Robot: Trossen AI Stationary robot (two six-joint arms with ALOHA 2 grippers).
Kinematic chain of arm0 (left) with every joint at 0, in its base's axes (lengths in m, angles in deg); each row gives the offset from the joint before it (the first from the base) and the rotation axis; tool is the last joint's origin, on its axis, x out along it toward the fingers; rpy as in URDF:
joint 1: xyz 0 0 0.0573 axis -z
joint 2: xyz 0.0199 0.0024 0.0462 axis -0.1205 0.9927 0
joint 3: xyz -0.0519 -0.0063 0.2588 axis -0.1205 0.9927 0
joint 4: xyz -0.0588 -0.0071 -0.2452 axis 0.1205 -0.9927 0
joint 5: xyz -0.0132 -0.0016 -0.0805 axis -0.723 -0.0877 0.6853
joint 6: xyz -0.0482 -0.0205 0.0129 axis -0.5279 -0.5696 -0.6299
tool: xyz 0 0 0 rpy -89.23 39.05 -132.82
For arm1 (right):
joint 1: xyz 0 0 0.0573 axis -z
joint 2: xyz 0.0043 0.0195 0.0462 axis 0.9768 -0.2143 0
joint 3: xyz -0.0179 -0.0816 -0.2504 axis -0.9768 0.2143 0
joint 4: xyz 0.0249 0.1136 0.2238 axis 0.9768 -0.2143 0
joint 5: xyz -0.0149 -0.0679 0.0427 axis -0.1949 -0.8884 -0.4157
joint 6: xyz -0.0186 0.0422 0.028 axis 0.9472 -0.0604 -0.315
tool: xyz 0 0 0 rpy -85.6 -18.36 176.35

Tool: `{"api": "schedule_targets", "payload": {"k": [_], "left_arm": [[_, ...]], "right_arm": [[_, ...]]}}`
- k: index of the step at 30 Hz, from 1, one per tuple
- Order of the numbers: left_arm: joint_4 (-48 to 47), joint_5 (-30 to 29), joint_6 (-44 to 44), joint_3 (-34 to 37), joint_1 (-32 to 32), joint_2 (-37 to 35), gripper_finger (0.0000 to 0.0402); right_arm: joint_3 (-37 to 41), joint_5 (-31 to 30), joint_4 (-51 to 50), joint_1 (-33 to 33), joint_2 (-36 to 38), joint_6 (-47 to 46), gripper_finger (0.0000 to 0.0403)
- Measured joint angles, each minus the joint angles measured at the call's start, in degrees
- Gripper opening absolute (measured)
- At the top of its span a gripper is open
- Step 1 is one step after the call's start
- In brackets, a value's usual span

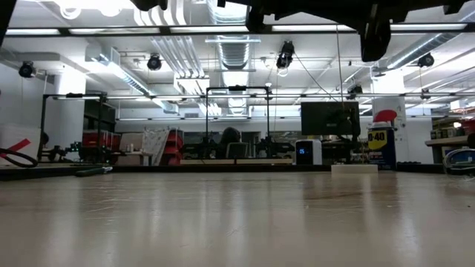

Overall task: Coil cords
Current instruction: Coil the black wire into the spool

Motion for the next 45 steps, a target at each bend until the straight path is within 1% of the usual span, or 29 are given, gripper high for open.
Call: {"api": "schedule_targets", "payload": {"k": [4, 12, 17, 19, 24, 32, 34, 38, 40, 42, 45], "left_arm": [[-2.22, -0.02, -0.04, 0.09, 0.05, -0.34, 0.0], [-4.29, -0.11, -0.47, 0.13, 0.67, -1.6, 0.0], [-4.12, -0.55, -0.98, 0.13, 0.99, -2.88, 0.0], [-4.25, -0.61, -1.34, 0.13, 1.1, -3.43, 0.0], [-6.4, -0.81, -1.52, 0.15, 1.43, -4.84, 0.0], [-9.84, -2.08, -1.89, 0.13, 1.73, -5.42, 0.0], [-9.66, -2.17, -1.87, 0.13, 1.68, -5.42, 0.0], [-9.64, -2.19, -1.91, 0.13, 1.68, -5.42, 0.0], [-9.66, -2.2, -1.93, 0.13, 1.68, -5.52, 0.0], [-9.63, -2.21, -2.07, 0.13, 1.68, -5.6, 0.0], [-9.67, -2.21, -3.18, 0.13, 1.66, -5.62, 0.0]], "right_arm": [[0.3, -3.36, -0.14, -1.33, 0.0, 0.7, 0.0002], [1.71, -12.97, -1.31, -4.32, 0.02, 1.59, 0.0], [3.39, -16.06, -1.45, -5.31, 0.04, -0.1, 0.0], [4.47, -16.43, -1.45, -5.48, 0.07, -1.47, 0.0], [6.85, -19.1, -1.11, -6.3, 0.25, -5.11, 0.0], [7.1, -29.26, -1.19, -9.95, 1.66, 0.43, 0.0], [7.1, -28.37, -1.23, -10.15, 2.74, 2.17, 0.0], [7.09, -23.37, -1.32, -10.14, 3.48, 4.09, 0.0], [6.69, -22.83, -1.27, -10.49, 3.49, 7.52, 0.0004], [6.16, -21.07, -1.24, -10.68, 3.52, 11.39, 0.0016], [4.39, -18.86, -1.34, -10.68, 3.52, 18.57, 0.0045]]}}
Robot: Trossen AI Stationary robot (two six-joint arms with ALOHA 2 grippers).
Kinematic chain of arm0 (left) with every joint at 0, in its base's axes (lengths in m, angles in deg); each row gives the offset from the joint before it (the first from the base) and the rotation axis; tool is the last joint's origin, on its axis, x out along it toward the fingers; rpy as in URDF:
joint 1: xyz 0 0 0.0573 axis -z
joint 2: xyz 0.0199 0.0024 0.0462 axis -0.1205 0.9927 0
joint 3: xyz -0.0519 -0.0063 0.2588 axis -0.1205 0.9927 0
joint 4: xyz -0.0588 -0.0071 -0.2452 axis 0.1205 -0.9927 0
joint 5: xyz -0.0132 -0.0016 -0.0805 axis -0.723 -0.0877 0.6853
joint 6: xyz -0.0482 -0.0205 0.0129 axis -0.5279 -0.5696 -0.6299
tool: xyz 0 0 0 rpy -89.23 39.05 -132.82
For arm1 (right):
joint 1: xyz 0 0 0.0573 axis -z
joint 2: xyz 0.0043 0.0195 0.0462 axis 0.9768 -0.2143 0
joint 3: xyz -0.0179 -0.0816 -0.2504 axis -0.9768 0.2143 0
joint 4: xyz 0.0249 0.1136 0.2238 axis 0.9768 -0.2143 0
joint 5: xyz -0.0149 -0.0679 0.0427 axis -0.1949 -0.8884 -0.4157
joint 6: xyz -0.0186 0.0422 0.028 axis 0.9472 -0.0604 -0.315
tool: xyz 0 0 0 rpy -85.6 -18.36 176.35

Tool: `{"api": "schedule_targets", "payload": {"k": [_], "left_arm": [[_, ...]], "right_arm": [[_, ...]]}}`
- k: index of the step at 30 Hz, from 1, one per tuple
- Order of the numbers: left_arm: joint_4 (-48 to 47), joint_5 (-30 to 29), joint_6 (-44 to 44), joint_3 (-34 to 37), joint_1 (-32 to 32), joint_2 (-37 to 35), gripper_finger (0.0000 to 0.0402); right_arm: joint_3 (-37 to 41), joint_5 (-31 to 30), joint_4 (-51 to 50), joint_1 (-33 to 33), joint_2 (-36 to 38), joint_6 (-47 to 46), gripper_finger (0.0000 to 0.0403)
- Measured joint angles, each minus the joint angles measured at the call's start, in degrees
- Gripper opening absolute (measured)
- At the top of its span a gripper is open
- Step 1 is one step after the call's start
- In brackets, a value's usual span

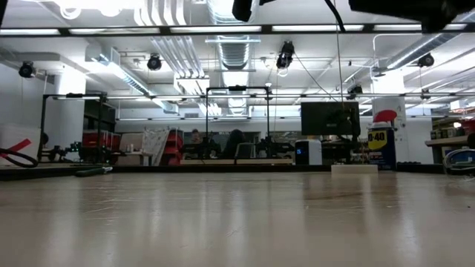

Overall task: Coil cords
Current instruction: Coil the black wire into the spool

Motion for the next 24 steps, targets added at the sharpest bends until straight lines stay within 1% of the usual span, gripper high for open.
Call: {"api": "schedule_targets", "payload": {"k": [2, 5, 7, 9, 13, 20, 24], "left_arm": [[0.01, -0.02, -0.3, 0.0, -0.04, 0.0, 0.0], [0.0, -0.02, -0.98, -0.02, -0.04, 0.0, 0.0], [0.0, -0.02, -1.74, -0.02, -0.04, 0.0, 0.0], [0.02, -0.02, -2.42, -0.02, -0.04, 0.0, 0.0], [0.02, -0.02, -3.37, -0.06, -0.04, -0.02, 0.0], [-0.18, -0.22, -7.92, -1.84, -0.09, -0.17, 0.0], [-2.49, -2.36, -10.5, -2.47, -0.09, -0.2, 0.0]], "right_arm": [[-1.29, -0.9, -0.5, 0.0, 0.0, 4.94, 0.0068], [-3.02, -5.03, -1.58, 0.0, 0.0, 10.67, 0.01], [-3.47, -7.25, -1.64, 0.04, 0.0, 13.5, 0.0116], [-3.54, -7.4, -1.76, 0.26, 0.0, 14.74, 0.0128], [-3.54, -7.41, -2.7, 0.28, 0.0, 14.25, 0.0136], [-4.23, -7.26, -10.51, 0.63, -0.02, 11.78, 0.0137], [-4.99, -7.64, -11.44, 1.21, -0.02, 12.82, 0.0134]]}}
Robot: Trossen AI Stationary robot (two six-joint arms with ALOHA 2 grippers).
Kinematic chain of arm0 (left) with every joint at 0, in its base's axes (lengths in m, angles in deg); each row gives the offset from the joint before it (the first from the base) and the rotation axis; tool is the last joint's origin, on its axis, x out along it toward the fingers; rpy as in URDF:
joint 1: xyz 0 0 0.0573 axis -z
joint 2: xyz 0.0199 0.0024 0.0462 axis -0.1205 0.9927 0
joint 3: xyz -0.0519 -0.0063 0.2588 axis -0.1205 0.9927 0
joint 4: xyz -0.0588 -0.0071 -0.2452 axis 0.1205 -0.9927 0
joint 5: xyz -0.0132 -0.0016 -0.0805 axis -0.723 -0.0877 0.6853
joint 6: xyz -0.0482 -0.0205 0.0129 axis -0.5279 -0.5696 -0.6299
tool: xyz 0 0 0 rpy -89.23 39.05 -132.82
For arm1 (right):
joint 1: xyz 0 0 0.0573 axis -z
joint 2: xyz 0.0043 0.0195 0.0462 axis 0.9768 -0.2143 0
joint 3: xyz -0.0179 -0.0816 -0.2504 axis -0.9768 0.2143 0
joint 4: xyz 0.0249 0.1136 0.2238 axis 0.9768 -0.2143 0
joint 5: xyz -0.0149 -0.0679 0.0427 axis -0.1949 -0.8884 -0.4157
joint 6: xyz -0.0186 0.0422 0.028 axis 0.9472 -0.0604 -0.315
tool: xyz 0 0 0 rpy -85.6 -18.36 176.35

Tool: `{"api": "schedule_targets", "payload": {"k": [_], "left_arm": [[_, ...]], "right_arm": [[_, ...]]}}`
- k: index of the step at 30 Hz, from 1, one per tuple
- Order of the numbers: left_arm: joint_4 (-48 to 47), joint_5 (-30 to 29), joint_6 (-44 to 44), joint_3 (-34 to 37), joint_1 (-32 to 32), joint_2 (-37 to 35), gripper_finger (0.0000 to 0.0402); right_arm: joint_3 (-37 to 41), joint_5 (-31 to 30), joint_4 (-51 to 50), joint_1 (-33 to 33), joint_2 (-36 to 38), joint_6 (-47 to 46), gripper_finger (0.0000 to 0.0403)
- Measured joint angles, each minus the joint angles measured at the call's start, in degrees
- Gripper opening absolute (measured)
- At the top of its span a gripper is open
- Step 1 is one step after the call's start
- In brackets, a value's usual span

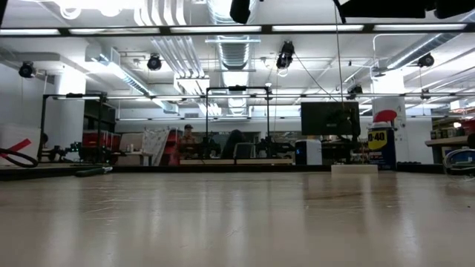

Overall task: Coil cords
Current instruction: Coil the black wire into the spool

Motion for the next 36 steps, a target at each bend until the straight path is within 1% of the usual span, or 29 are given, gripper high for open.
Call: {"api": "schedule_targets", "payload": {"k": [18, 22, 26, 31, 33, 36], "left_arm": [[-0.57, -0.22, -2.44, 0.07, 0.33, 0.0, 0.0], [-0.58, -0.22, -2.44, 0.07, 0.33, 0.0, 0.0], [-0.64, -0.22, -2.44, 0.11, 0.33, 0.0, 0.0], [-1.05, -0.22, -2.44, 0.13, 0.36, 0.02, 0.0], [-1.6, -0.21, -2.46, 0.13, 0.37, 0.02, 0.0], [-2.66, -0.31, -2.46, 0.15, 0.37, 0.02, 0.0]], "right_arm": [[-0.21, -0.13, -1.78, 2.76, -0.02, 0.94, 0.0077], [-0.82, 0.47, -1.81, 3.71, -0.04, 0.95, 0.0071], [-1.47, 3.02, -1.82, 4.79, -0.04, 1.04, 0.0073], [-1.7, 3.03, -2.03, 5.64, -0.04, -0.01, 0.0075], [-1.7, 2.98, -1.7, 5.68, -0.04, -0.51, 0.0063], [-1.7, 2.83, -1.74, 5.66, -0.04, -0.98, 0.0023]]}}
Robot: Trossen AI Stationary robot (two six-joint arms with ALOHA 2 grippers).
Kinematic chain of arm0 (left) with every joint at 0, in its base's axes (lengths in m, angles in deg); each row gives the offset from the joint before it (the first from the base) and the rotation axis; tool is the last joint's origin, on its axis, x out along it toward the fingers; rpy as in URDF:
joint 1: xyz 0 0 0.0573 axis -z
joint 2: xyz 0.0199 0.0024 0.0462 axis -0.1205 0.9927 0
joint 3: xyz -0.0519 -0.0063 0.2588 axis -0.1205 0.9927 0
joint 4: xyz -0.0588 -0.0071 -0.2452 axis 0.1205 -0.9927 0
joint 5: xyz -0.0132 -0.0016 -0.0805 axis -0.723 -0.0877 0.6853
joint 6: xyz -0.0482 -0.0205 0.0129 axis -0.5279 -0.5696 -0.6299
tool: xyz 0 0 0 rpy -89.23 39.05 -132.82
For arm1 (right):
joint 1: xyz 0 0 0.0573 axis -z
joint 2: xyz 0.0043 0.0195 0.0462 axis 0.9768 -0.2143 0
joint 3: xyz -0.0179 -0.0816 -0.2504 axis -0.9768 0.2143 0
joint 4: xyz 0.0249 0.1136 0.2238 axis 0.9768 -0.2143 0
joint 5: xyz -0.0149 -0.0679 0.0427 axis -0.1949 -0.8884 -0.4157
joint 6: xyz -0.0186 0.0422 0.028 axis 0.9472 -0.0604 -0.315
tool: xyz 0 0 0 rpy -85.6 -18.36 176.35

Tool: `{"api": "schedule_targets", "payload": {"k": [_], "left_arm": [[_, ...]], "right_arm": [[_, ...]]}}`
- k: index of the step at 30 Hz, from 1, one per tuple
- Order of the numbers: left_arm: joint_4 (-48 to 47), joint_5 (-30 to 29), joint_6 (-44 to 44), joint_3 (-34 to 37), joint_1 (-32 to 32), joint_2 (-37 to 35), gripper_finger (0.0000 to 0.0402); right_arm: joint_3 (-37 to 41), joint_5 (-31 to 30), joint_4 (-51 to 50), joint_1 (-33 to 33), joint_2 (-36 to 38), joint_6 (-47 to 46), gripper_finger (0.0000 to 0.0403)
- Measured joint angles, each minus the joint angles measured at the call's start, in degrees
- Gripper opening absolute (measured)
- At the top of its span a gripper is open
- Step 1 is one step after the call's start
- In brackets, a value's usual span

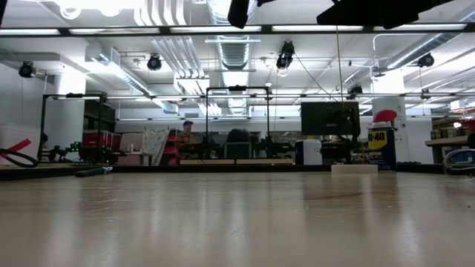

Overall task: Coil cords
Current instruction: Coil the black wire into the spool

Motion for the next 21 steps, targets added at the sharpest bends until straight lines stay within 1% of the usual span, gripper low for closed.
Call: {"api": "schedule_targets", "payload": {"k": [1, 3, 6, 8, 14, 21], "left_arm": [[-0.28, -0.04, -0.02, 0.0, 0.0, 0.0, 0.0], [-0.58, -0.12, -0.36, 0.0, 0.0, 0.01, 0.0], [-2.07, -0.42, -0.87, 0.0, -0.01, 0.07, 0.0], [-3.54, -0.48, -1.8, 0.02, -0.04, 0.09, 0.0], [-9.2, -0.46, -4.56, 0.02, -0.02, 0.09, 0.0], [-13.44, 0.17, -8.68, -0.1, 0.02, 0.04, 0.0]], "right_arm": [[0.0, -0.02, -0.01, 0.0, 0.0, -0.22, 0.0012], [0.0, -0.65, 0.0, -0.02, 0.0, -0.55, 0.0006], [-0.02, -4.83, 0.06, -0.12, 0.02, 0.0, 0.0003], [-0.02, -6.18, 0.04, -0.37, 0.04, 0.76, 0.0003], [-0.28, -6.1, -0.07, -0.56, 1.24, 1.63, 0.0001], [-1.75, -6.3, -0.14, -0.53, 1.92, 6.23, 0.0001]]}}
